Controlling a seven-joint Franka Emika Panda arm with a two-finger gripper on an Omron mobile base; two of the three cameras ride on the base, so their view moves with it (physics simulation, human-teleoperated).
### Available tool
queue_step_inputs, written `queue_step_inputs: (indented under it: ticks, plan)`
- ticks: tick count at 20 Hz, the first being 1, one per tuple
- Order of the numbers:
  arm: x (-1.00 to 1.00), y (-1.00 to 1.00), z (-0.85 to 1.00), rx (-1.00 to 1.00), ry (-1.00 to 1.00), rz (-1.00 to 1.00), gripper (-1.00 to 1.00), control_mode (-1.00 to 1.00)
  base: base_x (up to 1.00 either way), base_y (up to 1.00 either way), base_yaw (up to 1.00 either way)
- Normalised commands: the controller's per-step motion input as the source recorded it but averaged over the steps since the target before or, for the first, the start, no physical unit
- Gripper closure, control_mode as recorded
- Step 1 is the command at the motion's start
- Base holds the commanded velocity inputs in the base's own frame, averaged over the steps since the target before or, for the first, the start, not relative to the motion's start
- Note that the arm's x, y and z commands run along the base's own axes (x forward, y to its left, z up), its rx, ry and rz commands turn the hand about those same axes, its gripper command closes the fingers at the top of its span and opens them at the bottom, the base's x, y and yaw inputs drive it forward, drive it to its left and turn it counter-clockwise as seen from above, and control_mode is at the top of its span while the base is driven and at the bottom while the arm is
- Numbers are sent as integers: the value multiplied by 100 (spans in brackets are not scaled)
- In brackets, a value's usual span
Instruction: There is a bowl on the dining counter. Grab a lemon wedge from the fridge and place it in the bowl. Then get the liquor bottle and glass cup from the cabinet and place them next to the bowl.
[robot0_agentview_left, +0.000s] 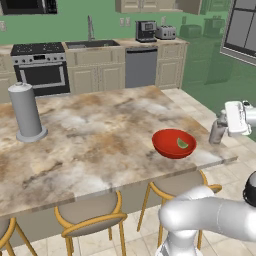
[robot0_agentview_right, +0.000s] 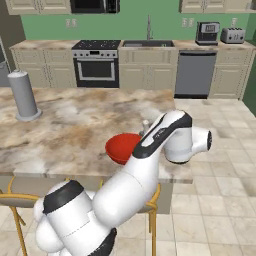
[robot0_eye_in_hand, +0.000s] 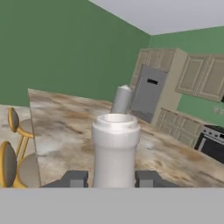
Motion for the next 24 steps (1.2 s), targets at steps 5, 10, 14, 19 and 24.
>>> queue_step_inputs:
  ticks: [5,10,14,19,24]
  plan:
    - [3,-13,-20,0,-3,7,100,-100,0,0,0]
    - [26,0,-11,0,0,0,100,-100,0,0,0]
    - [35,0,-17,0,0,0,100,-100,0,0,0]
    - [26,0,-22,0,0,0,100,-100,0,0,0]
    - [17,-2,-22,0,-1,0,100,-100,0,0,0]
